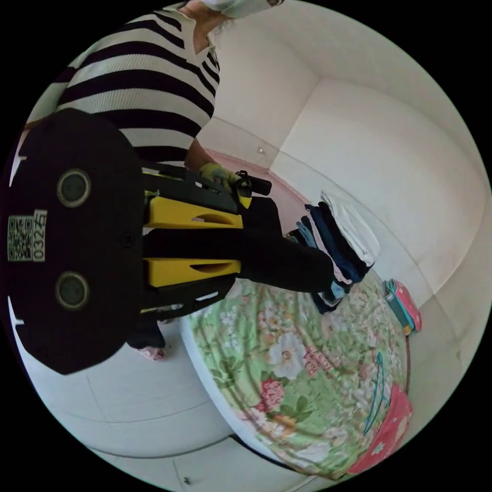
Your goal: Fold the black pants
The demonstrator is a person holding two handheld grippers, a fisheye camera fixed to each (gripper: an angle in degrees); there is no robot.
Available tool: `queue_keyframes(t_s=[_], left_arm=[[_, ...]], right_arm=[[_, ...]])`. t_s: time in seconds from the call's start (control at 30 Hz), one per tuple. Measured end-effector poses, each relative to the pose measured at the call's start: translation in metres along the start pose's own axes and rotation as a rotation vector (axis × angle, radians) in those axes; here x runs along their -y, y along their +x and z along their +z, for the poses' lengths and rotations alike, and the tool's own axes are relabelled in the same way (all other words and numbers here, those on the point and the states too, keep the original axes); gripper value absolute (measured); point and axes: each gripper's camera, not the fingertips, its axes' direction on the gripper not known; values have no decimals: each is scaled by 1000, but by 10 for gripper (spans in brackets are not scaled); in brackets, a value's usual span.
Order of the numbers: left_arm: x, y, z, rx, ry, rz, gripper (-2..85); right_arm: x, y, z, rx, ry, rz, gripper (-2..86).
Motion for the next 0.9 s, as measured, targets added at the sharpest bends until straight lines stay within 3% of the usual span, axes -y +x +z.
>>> queue_keyframes(t_s=[0.23,0.47,0.7,0.83,0.9], left_arm=[[17,-24,-42,85,304,20,64],[92,21,-87,234,444,163,63],[204,2,-141,335,470,63,63],[236,-85,-164,596,459,-205,61],[234,-134,-167,568,453,-264,59]], right_arm=[[134,-43,-17,246,-167,-213,86],[289,-129,-43,506,-212,-423,87],[426,-180,-23,680,-277,-270,87],[456,-152,51,517,-413,-72,94],[453,-136,75,439,-432,-1,90]])
